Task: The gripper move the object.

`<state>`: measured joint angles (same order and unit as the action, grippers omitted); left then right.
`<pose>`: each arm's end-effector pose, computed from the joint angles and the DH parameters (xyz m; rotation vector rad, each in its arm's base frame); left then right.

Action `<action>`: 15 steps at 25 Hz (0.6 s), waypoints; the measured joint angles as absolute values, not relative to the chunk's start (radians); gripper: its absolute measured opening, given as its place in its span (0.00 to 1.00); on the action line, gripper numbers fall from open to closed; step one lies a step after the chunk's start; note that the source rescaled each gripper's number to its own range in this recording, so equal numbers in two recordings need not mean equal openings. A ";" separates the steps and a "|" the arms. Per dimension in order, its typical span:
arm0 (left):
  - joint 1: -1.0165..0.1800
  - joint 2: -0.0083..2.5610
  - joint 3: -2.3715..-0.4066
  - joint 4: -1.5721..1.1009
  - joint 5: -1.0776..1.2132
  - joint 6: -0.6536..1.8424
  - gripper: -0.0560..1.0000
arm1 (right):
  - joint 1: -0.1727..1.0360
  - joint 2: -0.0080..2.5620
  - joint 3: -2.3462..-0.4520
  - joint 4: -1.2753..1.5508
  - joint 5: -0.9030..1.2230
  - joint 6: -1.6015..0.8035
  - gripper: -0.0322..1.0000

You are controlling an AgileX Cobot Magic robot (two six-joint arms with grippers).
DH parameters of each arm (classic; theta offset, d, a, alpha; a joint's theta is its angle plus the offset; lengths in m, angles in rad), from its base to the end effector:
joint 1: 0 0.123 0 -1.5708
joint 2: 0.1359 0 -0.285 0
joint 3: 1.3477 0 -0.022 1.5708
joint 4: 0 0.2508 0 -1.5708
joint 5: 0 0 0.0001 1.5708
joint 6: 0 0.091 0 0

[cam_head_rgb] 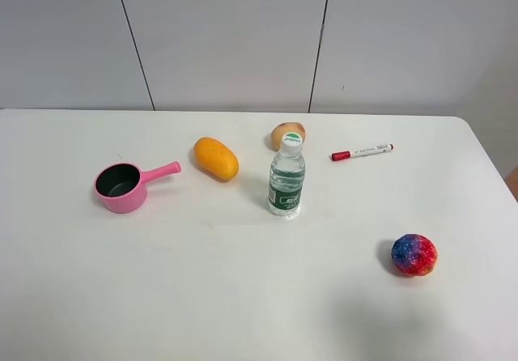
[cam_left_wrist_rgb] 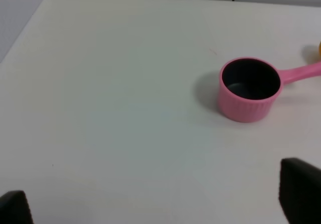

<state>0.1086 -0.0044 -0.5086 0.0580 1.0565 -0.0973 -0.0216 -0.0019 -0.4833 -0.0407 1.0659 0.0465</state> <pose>-0.0069 0.0039 0.2801 -0.2112 2.0156 0.0763 -0.0035 -0.0032 0.2723 0.0719 2.0625 -0.0336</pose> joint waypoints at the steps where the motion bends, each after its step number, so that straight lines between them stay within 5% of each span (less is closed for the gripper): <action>1: 0.109 -0.004 -0.509 0.058 1.057 -0.097 1.00 | -0.022 -0.002 -0.483 -0.041 1.066 0.046 1.00; 15: 0.109 -0.004 -0.509 0.065 1.057 -0.069 1.00 | -0.022 -0.002 -0.483 -0.041 1.066 0.046 1.00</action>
